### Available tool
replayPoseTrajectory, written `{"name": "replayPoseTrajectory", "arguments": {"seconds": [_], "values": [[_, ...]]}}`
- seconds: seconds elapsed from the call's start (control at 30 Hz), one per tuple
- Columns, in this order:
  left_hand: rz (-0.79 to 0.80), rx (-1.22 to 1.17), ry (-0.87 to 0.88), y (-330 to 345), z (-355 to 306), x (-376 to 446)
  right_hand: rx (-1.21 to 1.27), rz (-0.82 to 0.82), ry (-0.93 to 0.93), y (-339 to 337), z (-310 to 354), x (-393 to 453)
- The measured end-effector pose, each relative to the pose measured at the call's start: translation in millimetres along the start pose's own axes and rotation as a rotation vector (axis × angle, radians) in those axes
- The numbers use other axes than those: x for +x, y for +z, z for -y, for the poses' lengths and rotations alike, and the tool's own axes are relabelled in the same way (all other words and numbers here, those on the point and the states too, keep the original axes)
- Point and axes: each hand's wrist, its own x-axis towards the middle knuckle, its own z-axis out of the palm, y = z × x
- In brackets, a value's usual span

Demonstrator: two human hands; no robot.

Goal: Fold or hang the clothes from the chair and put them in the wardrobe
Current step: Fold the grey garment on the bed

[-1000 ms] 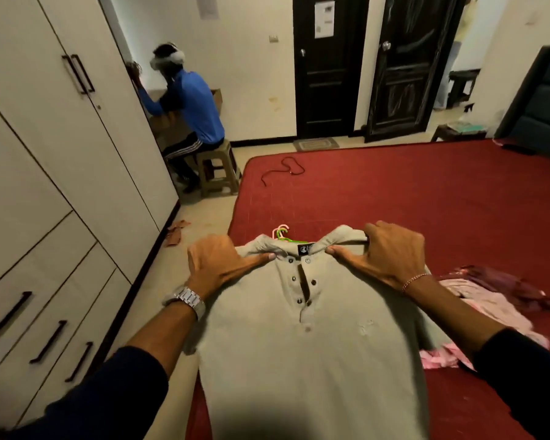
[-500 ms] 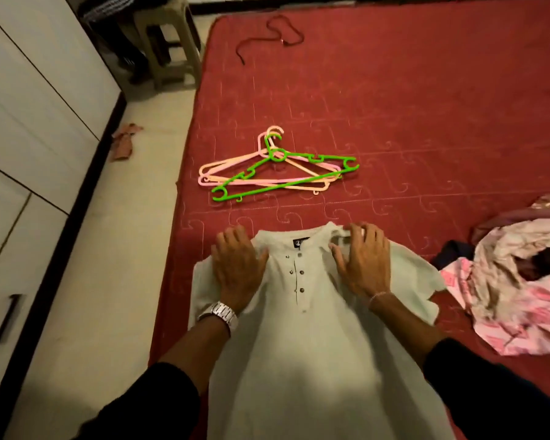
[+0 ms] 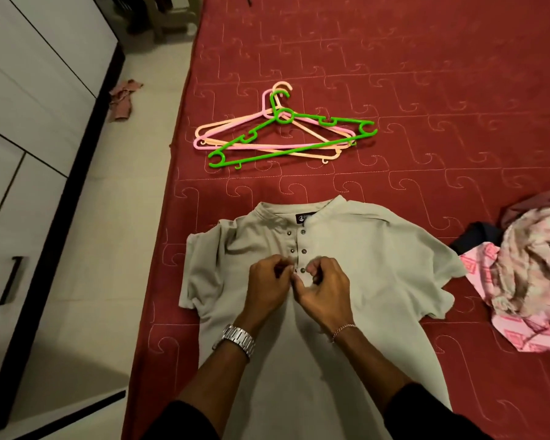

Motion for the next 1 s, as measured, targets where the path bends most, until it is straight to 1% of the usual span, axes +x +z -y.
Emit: {"name": "replayPoseTrajectory", "arguments": {"seconds": [0.1, 0.33, 0.5, 0.63, 0.77, 0.9, 1.0], "values": [[0.029, -0.089, 0.013, -4.8, 7.4, -5.2, -0.028, 0.013, 0.037, 1.5, 1.1, 0.0], [0.002, -0.148, -0.022, 0.3, 7.6, -6.8, -0.16, 0.015, 0.098, 0.1, 7.6, 5.8], [0.019, -0.17, -0.016, -3.2, 7.0, -6.6, -0.063, -0.085, 0.099, 2.3, 10.7, -5.8], [0.032, -0.185, -0.019, -4.4, 9.8, -4.8, -0.024, -0.159, 0.032, 11.0, 6.9, -14.2], [0.029, -0.181, -0.027, -2.8, 16.5, -1.3, -0.084, -0.146, -0.071, 18.3, -2.1, -18.7], [0.033, -0.187, -0.047, -1.0, 19.5, 1.0, -0.226, -0.102, -0.193, 20.0, -7.5, -23.4], [0.026, -0.18, -0.035, 0.2, 20.2, 2.3, -0.38, -0.065, -0.277, 22.0, -7.7, -22.7]]}}
